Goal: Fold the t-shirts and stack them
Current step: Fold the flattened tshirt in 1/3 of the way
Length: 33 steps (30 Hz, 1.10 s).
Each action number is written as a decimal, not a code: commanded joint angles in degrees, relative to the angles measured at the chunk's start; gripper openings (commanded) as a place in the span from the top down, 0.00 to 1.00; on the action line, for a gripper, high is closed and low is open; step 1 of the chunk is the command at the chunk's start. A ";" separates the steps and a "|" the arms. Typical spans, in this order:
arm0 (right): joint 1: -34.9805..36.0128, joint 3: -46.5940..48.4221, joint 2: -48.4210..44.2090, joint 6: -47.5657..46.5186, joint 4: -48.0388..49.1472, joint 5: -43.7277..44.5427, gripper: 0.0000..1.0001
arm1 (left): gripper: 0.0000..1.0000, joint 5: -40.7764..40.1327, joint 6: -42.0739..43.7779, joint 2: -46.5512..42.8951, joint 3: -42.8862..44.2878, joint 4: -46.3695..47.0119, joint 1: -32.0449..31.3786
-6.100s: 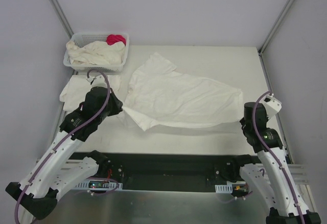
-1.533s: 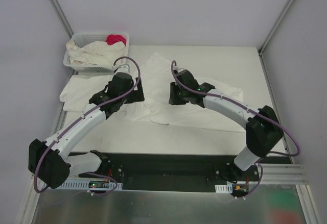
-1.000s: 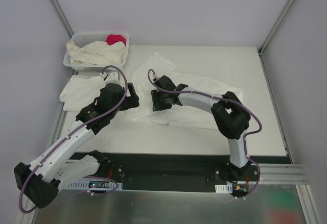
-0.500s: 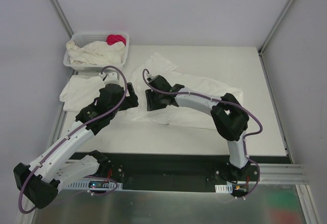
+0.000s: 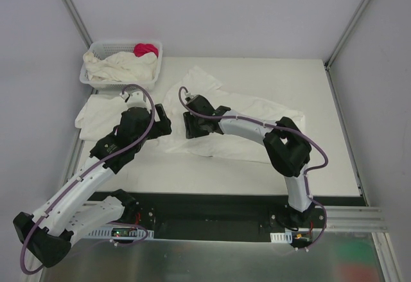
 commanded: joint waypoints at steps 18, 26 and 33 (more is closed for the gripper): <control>-3.04 5.26 4.69 0.86 0.62 5.00 0.73 | 0.17 -0.87 1.76 -3.07 -0.81 0.31 -0.56; -5.14 7.80 6.88 0.42 0.10 5.52 0.80 | 0.17 -1.22 2.46 -1.66 -0.45 0.31 -0.56; -7.34 10.09 8.20 -1.16 -0.51 5.35 0.79 | 0.17 -1.74 2.64 -1.66 -0.54 0.31 -0.56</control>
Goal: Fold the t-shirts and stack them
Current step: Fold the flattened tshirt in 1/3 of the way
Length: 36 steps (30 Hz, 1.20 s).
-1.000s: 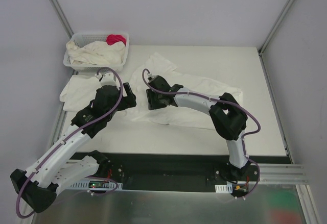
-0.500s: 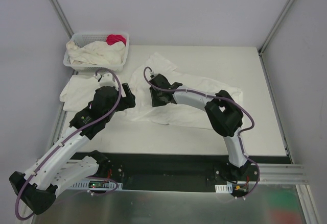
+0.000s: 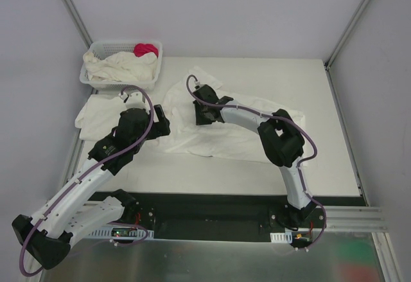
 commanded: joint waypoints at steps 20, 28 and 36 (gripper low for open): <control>-0.81 2.06 -1.01 0.15 0.58 -5.61 0.60 | 0.17 0.47 0.06 3.07 0.64 2.04 -0.56; -0.72 0.74 -3.38 -0.55 0.67 -7.19 0.60 | 0.17 1.17 0.06 3.60 0.20 2.48 -0.56; -0.89 2.32 -5.40 -2.30 -0.38 -8.78 0.59 | 0.17 2.05 -0.12 4.04 -0.41 3.53 -0.56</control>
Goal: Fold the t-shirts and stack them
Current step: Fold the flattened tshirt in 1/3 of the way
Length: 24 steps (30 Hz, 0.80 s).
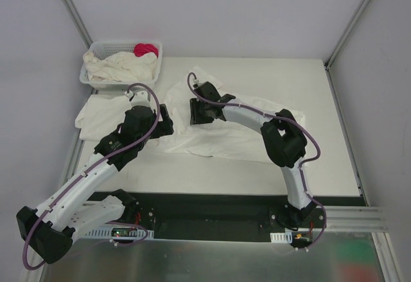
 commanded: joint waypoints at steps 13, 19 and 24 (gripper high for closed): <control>0.35 0.84 -3.40 0.08 0.36 -3.39 0.58 | 0.18 1.05 -0.23 0.52 -1.03 2.71 -0.74; 0.62 0.57 -3.32 0.61 1.15 -3.65 0.58 | 0.18 1.14 -0.05 1.40 -0.59 2.88 -0.74; 1.32 0.05 -2.35 1.58 2.29 -4.53 0.58 | 0.18 0.87 0.12 1.14 -0.85 2.88 -0.74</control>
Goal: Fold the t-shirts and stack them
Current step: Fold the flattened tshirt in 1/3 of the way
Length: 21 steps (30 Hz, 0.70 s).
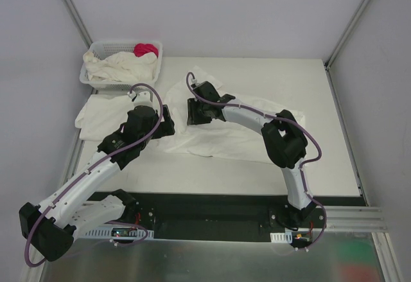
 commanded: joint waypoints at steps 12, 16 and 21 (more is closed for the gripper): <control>1.26 -3.46 -0.88 2.88 3.94 -2.63 0.58 | 0.18 0.39 0.28 -0.43 0.09 1.57 -0.74; 0.91 -4.79 -0.80 2.88 5.44 -2.28 0.58 | 0.18 0.39 0.19 -1.66 0.00 1.49 -0.74; 0.47 -3.21 0.87 2.52 5.53 -2.72 0.58 | 0.18 0.48 0.19 -2.54 -0.26 1.49 -0.74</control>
